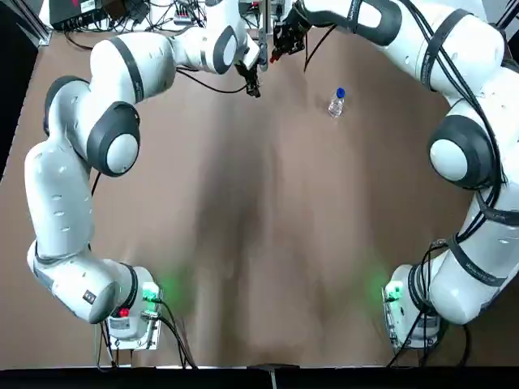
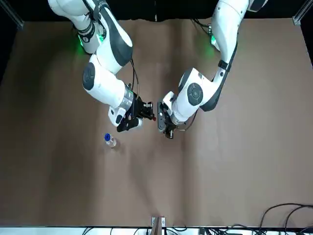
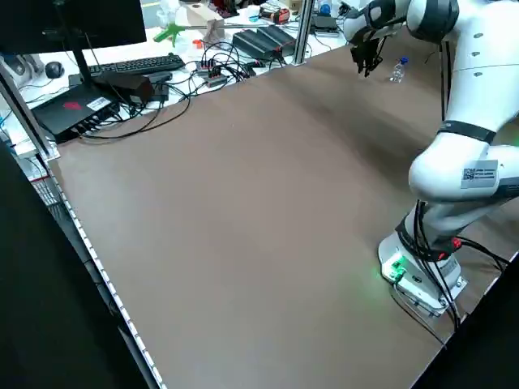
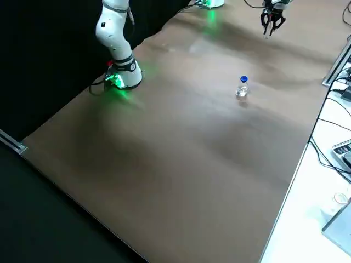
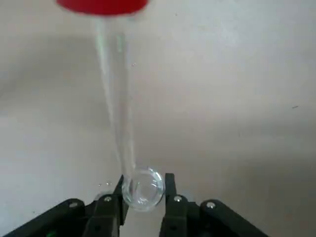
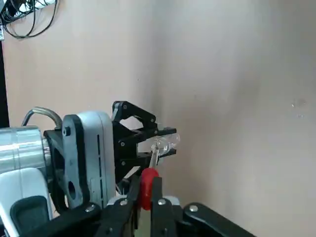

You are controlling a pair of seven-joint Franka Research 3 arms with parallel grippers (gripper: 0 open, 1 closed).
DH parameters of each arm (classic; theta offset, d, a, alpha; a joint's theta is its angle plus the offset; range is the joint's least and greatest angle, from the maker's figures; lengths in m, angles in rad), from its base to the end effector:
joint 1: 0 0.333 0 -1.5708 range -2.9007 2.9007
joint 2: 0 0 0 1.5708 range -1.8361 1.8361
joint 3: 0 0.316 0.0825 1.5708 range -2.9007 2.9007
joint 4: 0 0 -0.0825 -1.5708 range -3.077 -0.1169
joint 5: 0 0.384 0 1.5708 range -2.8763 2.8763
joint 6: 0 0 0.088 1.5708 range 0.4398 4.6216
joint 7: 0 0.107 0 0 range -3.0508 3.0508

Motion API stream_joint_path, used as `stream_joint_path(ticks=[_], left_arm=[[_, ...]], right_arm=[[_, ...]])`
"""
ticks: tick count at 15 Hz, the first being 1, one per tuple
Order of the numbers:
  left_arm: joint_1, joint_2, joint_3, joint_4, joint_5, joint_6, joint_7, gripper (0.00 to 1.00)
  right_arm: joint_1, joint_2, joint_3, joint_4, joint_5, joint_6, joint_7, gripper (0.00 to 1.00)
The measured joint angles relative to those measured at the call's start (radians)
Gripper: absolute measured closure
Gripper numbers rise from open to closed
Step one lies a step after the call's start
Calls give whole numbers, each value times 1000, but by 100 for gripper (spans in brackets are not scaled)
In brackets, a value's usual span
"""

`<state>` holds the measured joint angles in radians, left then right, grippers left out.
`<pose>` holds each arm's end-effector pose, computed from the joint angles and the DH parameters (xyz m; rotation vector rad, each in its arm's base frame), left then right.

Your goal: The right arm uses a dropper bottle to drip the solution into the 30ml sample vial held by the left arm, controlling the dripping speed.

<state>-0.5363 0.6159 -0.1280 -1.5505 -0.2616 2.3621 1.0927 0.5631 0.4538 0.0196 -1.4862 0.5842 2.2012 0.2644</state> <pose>0.5754 -0.4353 0.3117 2.0604 -2.0331 0.3636 0.5881 0.4076 0.4441 -2.5630 -0.0336 -0.0212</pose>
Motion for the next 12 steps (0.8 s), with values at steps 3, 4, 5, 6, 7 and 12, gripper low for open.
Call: stream_joint_path(ticks=[3, 4, 5, 6, 7, 12], left_arm=[[0, 0, 0, 0, 0, 0, 0, 69], [0, 0, 0, 0, 0, 0, 0, 69], [0, 0, 0, 0, 0, 0, 0, 69], [0, 0, 0, 0, 0, 0, 0, 69], [0, 0, 0, 0, 0, 0, 0, 69], [0, 0, 0, 0, 0, 0, 0, 69]], right_arm=[[0, 0, 0, 0, 0, -1, 0, 88], [0, 0, 0, 0, 0, -1, 0, 88], [0, 0, 0, 0, 0, -2, 0, 88], [0, 0, 0, 0, 0, -2, 0, 88], [0, 0, 0, 0, 0, -3, 0, 88], [0, 0, 0, 0, 0, -9, -1, 88]])
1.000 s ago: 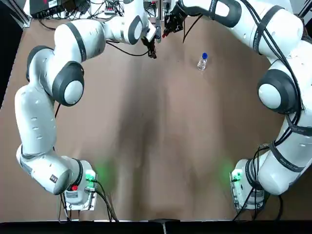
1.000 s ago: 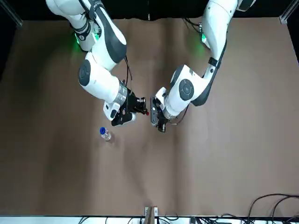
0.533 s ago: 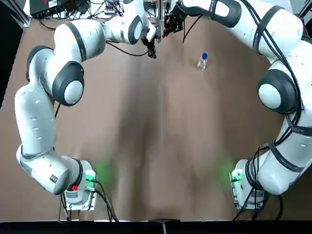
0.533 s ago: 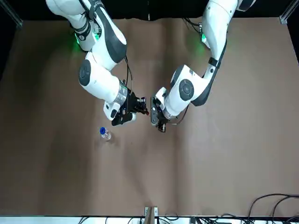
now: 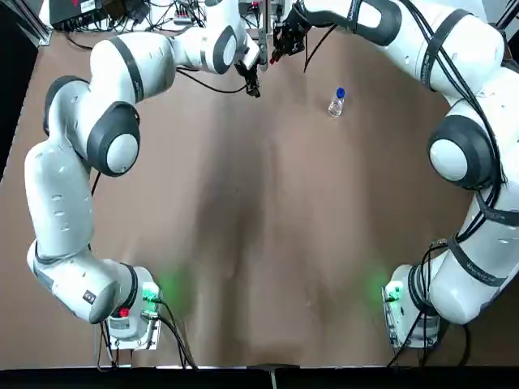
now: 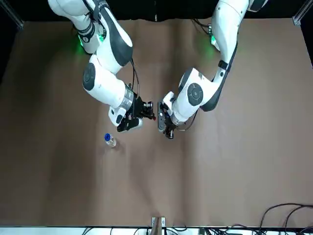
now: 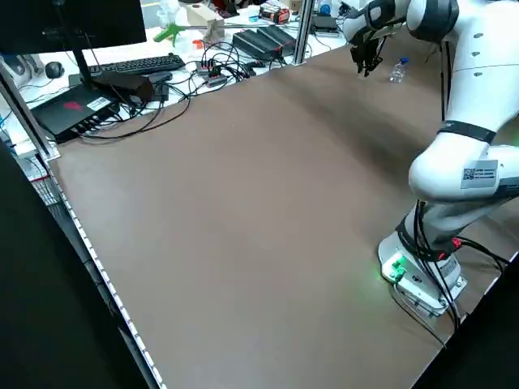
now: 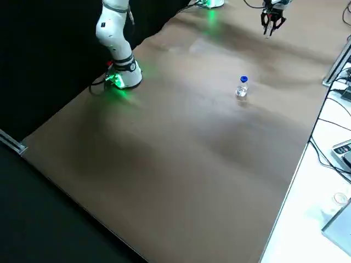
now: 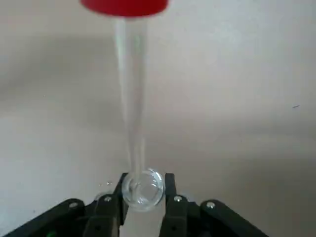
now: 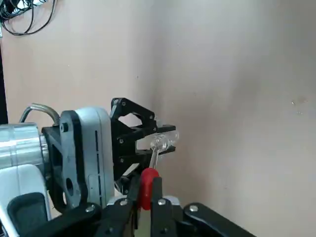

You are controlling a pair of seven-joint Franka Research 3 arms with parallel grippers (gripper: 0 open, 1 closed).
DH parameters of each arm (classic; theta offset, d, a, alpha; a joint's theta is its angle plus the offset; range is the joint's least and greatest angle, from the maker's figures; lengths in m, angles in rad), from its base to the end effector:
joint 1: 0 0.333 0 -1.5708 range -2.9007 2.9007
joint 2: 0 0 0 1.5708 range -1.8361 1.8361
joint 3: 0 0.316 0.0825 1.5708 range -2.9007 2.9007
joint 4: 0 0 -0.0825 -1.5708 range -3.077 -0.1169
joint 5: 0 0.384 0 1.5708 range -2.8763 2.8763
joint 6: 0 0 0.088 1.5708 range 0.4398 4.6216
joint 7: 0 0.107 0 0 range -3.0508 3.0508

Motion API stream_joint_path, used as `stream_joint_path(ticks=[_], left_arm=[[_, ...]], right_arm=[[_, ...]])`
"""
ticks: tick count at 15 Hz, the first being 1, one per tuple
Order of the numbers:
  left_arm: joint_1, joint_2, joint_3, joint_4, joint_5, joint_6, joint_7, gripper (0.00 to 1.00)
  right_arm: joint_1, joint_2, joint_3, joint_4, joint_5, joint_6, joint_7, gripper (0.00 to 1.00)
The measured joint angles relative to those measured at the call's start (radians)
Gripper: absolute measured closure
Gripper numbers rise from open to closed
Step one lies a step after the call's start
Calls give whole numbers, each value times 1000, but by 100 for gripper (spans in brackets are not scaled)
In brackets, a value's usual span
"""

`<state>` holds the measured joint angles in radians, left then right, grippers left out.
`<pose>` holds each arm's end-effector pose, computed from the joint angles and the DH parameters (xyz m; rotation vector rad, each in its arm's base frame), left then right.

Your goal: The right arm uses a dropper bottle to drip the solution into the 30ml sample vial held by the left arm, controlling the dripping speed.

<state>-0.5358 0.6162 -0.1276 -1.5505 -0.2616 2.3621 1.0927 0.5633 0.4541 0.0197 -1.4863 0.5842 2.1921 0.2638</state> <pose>0.5758 -0.4348 0.3115 2.0615 -2.0324 0.3632 0.5871 0.4079 0.4430 -2.5656 -0.0380 -0.0096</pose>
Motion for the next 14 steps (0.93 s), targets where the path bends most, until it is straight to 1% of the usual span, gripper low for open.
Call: stream_joint_path(ticks=[14], left_arm=[[3, 0, 1, 0, 0, 0, 0, 69]], right_arm=[[13, 2, 0, 0, 0, -4, 0, 88]])
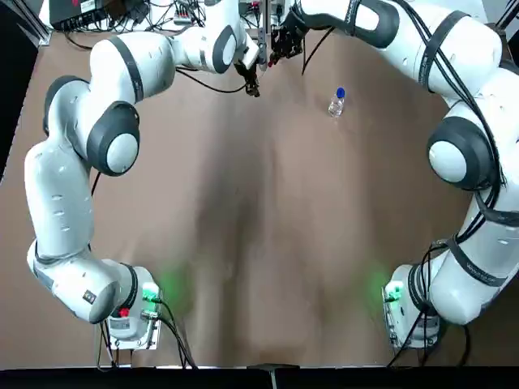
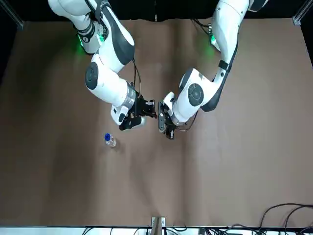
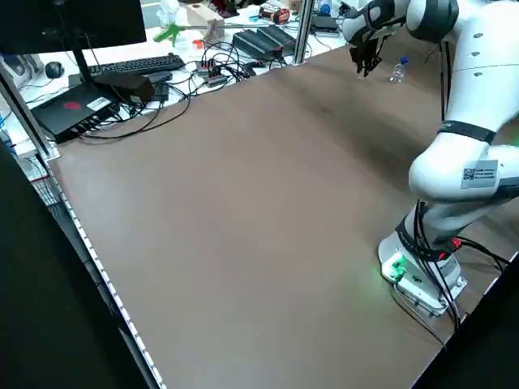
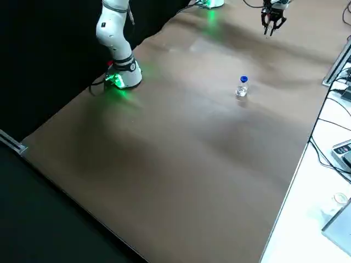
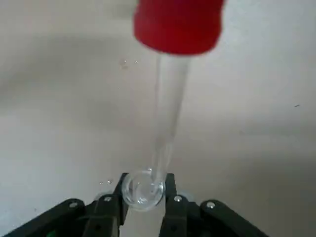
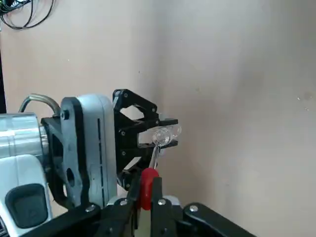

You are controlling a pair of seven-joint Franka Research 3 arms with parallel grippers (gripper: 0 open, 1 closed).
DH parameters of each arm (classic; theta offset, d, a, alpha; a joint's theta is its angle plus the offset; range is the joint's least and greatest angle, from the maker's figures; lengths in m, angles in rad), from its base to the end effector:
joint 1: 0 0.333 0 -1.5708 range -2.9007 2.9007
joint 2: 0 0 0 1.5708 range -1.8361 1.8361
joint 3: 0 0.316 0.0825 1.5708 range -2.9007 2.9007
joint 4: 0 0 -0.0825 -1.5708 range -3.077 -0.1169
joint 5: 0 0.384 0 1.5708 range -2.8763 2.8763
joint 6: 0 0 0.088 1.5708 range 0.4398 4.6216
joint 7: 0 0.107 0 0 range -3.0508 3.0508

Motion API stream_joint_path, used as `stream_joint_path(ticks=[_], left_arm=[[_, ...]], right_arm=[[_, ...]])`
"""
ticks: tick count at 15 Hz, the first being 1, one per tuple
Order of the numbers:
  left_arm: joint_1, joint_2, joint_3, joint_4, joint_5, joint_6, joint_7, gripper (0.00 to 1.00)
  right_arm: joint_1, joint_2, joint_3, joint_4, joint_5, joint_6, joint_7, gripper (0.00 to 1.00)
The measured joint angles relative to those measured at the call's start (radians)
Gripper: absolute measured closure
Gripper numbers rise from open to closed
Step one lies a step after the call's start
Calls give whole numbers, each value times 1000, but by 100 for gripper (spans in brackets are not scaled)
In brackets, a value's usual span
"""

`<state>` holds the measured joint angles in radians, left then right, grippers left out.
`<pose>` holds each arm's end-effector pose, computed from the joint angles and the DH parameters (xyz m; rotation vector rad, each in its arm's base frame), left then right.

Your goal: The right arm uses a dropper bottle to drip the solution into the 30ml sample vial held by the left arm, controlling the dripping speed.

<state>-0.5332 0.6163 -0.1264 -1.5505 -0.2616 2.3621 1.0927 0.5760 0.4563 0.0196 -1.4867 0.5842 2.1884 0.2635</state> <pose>0.5773 -0.4328 0.3114 2.0658 -2.0295 0.3635 0.5816 0.4155 0.4409 -2.5678 -0.0551 0.0024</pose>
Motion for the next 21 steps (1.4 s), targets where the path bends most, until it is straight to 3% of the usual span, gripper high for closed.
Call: stream_joint_path(ticks=[15, 21], left_arm=[[36, 0, 2, 0, 3, 0, 16, 69], [123, 1, -26, -3, 3, -9, 82, 69]], right_arm=[[-1, 0, -2, 1, 0, 1, 0, 88], [-1, 0, -2, 1, 0, 2, 0, 88]])
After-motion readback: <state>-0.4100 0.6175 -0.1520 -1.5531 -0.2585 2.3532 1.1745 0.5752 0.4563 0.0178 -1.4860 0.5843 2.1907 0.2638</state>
